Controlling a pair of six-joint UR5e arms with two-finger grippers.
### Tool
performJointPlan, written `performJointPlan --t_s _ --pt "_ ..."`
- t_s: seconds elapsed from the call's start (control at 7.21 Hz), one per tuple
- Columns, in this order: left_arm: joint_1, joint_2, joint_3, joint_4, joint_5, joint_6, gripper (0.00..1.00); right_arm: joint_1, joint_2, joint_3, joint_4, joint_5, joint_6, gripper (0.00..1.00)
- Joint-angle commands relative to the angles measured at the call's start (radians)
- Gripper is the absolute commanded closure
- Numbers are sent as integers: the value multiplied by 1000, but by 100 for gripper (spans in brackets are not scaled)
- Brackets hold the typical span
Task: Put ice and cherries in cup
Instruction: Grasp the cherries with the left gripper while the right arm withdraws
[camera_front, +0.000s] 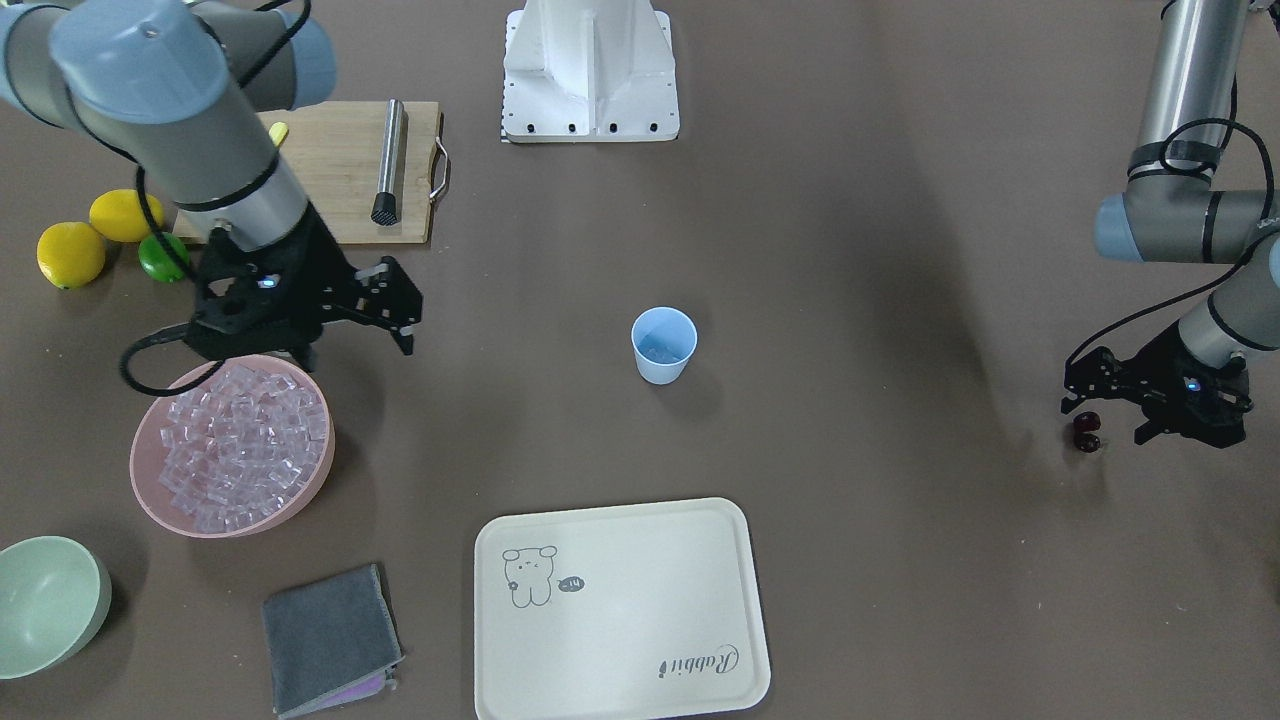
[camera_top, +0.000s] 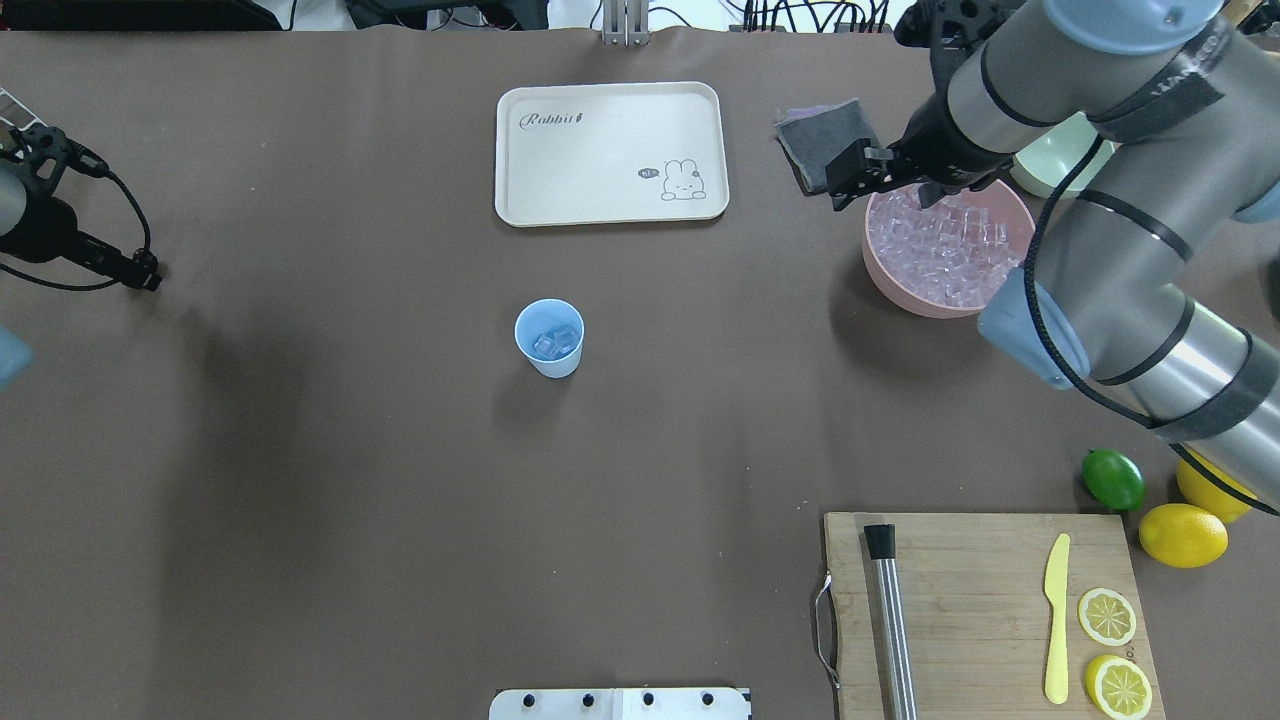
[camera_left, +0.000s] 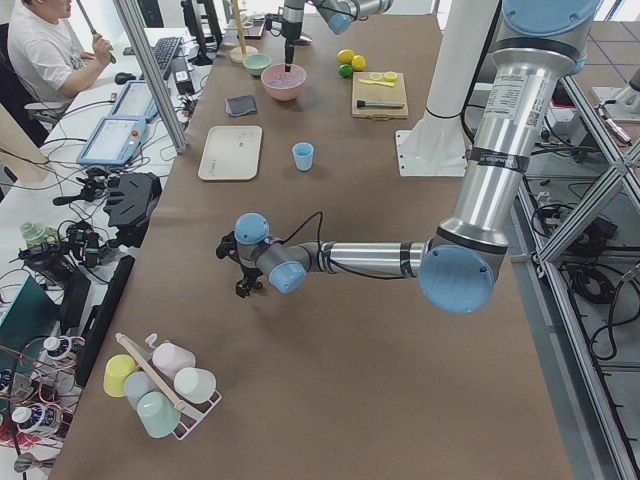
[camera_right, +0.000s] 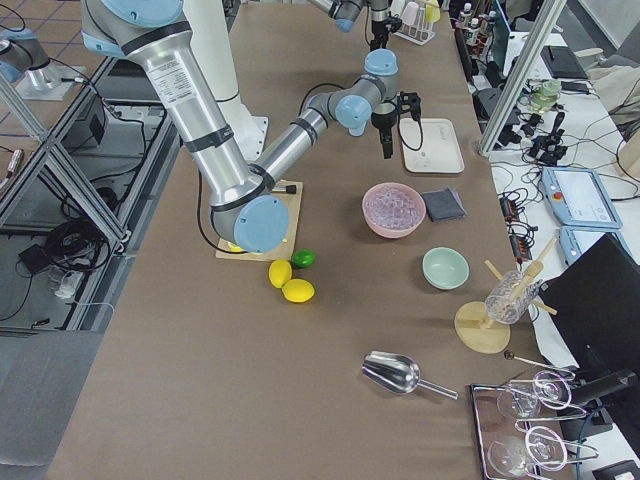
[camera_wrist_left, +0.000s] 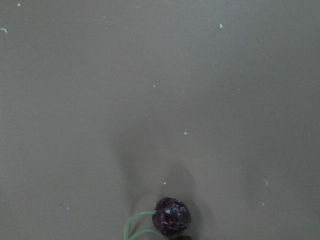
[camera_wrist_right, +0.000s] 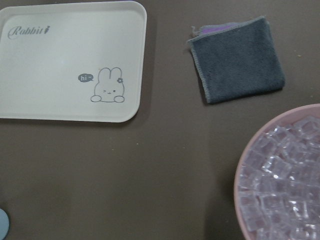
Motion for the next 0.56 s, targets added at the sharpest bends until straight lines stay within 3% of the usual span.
performJointPlan --t_s 0.0,0.14,0.28,0.42 --pt "22 1 5 0 1 -23 20 29 -34 18 2 29 -26 1" --pt "28 -1 6 4 3 -20 45 34 -53 31 4 29 -26 1" --pt "32 -1 5 4 3 -20 51 35 -85 63 7 29 -26 1" --pt "32 1 -1 0 3 -22 71 38 -112 94 7 30 -40 1"
